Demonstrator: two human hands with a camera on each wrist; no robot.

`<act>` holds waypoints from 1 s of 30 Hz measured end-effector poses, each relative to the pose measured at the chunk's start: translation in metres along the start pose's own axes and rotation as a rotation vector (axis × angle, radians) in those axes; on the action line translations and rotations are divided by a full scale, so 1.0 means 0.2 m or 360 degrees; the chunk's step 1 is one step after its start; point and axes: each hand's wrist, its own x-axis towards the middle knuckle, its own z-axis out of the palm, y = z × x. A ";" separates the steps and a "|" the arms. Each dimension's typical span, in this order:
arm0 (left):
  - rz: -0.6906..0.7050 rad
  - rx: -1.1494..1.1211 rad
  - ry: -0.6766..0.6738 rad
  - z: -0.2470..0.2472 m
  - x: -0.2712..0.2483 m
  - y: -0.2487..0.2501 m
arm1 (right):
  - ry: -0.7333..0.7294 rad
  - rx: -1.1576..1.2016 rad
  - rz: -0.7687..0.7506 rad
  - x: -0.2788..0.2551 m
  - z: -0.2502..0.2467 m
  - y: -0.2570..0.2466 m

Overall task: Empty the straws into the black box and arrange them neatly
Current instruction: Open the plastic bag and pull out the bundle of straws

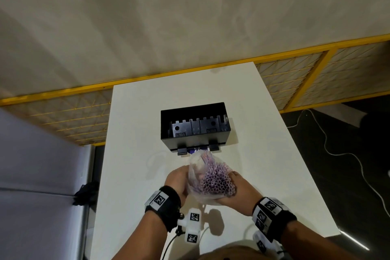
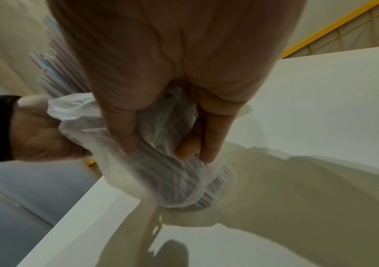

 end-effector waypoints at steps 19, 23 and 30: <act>0.1112 0.1946 -0.0388 -0.10 -0.05 -0.17 | -0.0275 -0.0621 -0.0277 0.02 -0.06 -0.02; 0.1274 0.1917 -0.0313 -0.05 0.03 -0.15 | -0.0229 -0.0310 -0.0151 0.00 -0.08 -0.09; 0.1082 0.1064 -0.0655 -0.08 -0.18 0.00 | -0.0344 0.0143 -0.0059 -0.07 -0.23 -0.32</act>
